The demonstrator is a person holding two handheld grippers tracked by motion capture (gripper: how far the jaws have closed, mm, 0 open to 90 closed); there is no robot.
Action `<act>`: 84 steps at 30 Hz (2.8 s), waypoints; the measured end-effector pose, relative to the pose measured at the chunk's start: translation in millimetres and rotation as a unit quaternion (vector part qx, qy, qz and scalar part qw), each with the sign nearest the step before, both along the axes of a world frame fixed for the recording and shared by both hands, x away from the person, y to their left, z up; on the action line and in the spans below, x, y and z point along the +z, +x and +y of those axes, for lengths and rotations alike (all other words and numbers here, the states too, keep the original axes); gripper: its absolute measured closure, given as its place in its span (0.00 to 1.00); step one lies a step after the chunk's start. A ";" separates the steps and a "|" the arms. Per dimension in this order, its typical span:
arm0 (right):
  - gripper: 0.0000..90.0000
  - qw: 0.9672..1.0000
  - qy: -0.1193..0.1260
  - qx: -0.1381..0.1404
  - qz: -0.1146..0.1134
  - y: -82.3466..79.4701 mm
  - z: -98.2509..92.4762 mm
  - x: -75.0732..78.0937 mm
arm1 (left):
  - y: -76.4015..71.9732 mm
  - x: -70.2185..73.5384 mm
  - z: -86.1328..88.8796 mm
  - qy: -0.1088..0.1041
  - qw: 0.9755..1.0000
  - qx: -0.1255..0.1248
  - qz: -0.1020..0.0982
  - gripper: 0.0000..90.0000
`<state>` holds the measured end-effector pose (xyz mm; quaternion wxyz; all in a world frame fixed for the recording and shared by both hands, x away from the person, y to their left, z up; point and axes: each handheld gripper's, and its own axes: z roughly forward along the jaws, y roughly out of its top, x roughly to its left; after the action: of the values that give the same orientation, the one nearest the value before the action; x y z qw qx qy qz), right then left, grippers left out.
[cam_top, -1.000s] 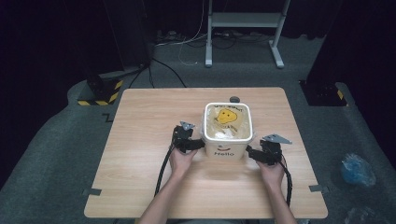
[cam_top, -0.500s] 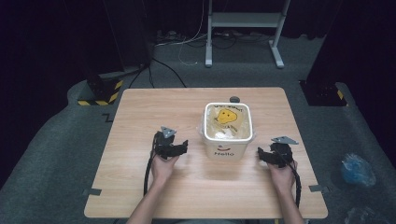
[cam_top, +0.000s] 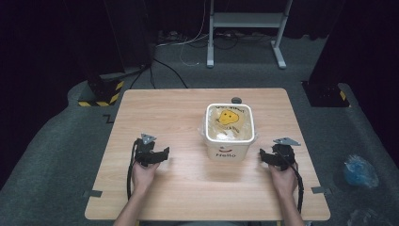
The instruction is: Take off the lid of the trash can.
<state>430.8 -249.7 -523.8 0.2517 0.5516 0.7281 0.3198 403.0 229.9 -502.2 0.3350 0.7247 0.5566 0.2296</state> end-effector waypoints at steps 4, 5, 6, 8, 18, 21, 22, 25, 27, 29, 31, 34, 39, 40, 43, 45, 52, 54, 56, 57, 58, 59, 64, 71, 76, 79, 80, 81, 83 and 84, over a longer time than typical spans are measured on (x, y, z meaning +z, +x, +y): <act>0.26 1.000 -0.001 0.001 0.000 0.2 0.2 -0.2 | -1.8 -6.5 7.6 0.006 1.000 0.006 -0.002 0.28; 0.26 1.000 -0.001 0.001 0.000 0.2 0.2 -0.2 | -1.8 -6.5 7.6 0.006 1.000 0.006 -0.002 0.27; 0.26 1.000 -0.001 0.002 0.000 0.3 0.3 -0.2 | -1.7 -8.3 8.9 0.008 1.000 0.007 -0.002 0.27; 0.25 1.000 0.000 0.000 0.001 0.4 0.8 -0.3 | -0.1 -11.9 11.1 0.008 1.000 0.009 0.003 0.26; 0.25 1.000 0.003 0.003 0.001 0.0 0.1 -0.3 | -1.5 -25.0 10.9 0.020 0.999 0.026 -0.003 0.25; 0.25 1.000 0.003 0.030 0.003 -0.1 -3.5 -0.2 | -1.2 -25.1 10.4 0.020 0.999 0.029 -0.002 0.25; 0.25 1.000 0.003 0.030 0.003 -0.1 -3.5 -0.2 | -1.2 -25.1 10.4 0.020 0.999 0.029 -0.002 0.24; 0.25 0.999 0.002 0.037 0.004 0.8 -5.1 -0.1 | -2.4 -25.2 9.6 0.021 0.999 0.037 0.000 0.22; 0.26 0.999 0.000 0.039 0.002 1.5 -5.7 -0.1 | -2.9 -25.3 9.4 0.022 0.999 0.038 0.000 0.21; 0.26 0.999 0.000 0.040 0.001 2.1 -5.9 -0.1 | -3.1 -25.3 9.2 0.021 0.999 0.039 0.000 0.21; 0.28 0.999 0.001 0.042 0.000 2.7 -6.5 0.0 | -3.0 -25.4 9.2 0.021 0.999 0.039 0.000 0.21; 0.30 0.999 0.003 0.042 0.000 2.8 -6.9 0.1 | -3.0 -25.4 9.4 0.020 0.999 0.039 0.000 0.21; 0.43 0.999 0.010 0.045 0.004 2.8 -9.3 2.7 | -2.3 -25.4 9.7 0.020 0.999 0.037 0.000 0.21; 0.43 0.999 0.010 0.045 0.004 2.8 -9.3 2.7 | -2.3 -25.4 9.7 0.020 0.999 0.037 0.000 0.21; 0.44 0.998 0.031 0.052 0.006 2.5 -11.6 8.0 | -2.2 -25.4 9.7 0.020 0.999 0.037 0.000 0.21; 0.45 0.998 0.036 0.053 0.004 1.2 -12.8 12.4 | -2.1 -25.4 9.7 0.020 0.999 0.037 0.000 0.21; 0.49 0.996 0.061 0.061 -0.010 -2.3 -18.1 29.7 | -2.1 -25.4 9.7 0.020 0.999 0.037 0.000 0.21; 0.50 0.995 0.065 0.068 -0.010 -2.7 -16.8 34.1 | -2.1 -25.4 9.8 0.020 0.999 0.036 0.000 0.21; 0.51 0.994 0.072 0.076 -0.015 -3.9 -14.8 37.5 | -2.1 -25.4 9.9 0.020 0.999 0.036 0.000 0.21; 0.51 0.994 0.076 0.076 -0.015 -4.6 -14.1 38.3 | -2.2 -25.4 9.9 0.020 0.999 0.036 0.000 0.21; 0.51 0.994 0.076 0.076 -0.015 -4.6 -14.1 38.3 | -2.2 -25.4 9.9 0.020 0.999 0.036 0.000 0.21; 0.52 0.994 0.081 0.075 -0.016 -6.2 -12.2 40.3 | -2.1 -25.4 9.9 0.020 0.999 0.036 -0.001 0.21; 0.53 0.993 0.079 0.085 -0.013 -8.4 -7.6 48.5 | -2.2 -25.4 9.9 0.020 0.999 0.035 0.000 0.21; 0.54 0.994 0.071 0.084 -0.009 -11.2 -4.5 65.1 | -1.6 -25.3 10.3 0.019 0.999 0.032 0.000 0.22; 0.53 0.994 0.068 0.082 -0.017 -12.7 -3.2 72.1 | -1.4 -25.3 10.4 0.019 0.999 0.031 -0.001 0.22; 0.53 0.994 0.071 0.081 -0.025 -15.3 -2.9 77.8 | -1.2 -25.4 10.3 0.019 0.999 0.031 -0.002 0.22; 0.53 0.994 0.071 0.081 -0.025 -15.3 -2.9 77.8 | -1.2 -25.4 10.3 0.019 0.999 0.031 -0.002 0.22; 0.53 0.994 0.068 0.082 -0.031 -16.6 -2.7 82.2 | -1.1 -25.4 10.3 0.019 0.999 0.031 -0.002 0.22; 0.53 0.994 0.068 0.079 -0.036 -18.3 -2.3 86.8 | -1.0 -25.4 10.3 0.019 0.999 0.031 -0.002 0.22; 0.54 0.994 0.067 0.080 -0.043 -19.2 -2.3 89.9 | -1.0 -25.4 10.3 0.019 0.999 0.031 -0.002 0.22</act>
<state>411.6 -252.0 -433.9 0.2187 0.4933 0.7352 0.4102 402.0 240.2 -527.6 0.3151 0.7130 0.5737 0.2513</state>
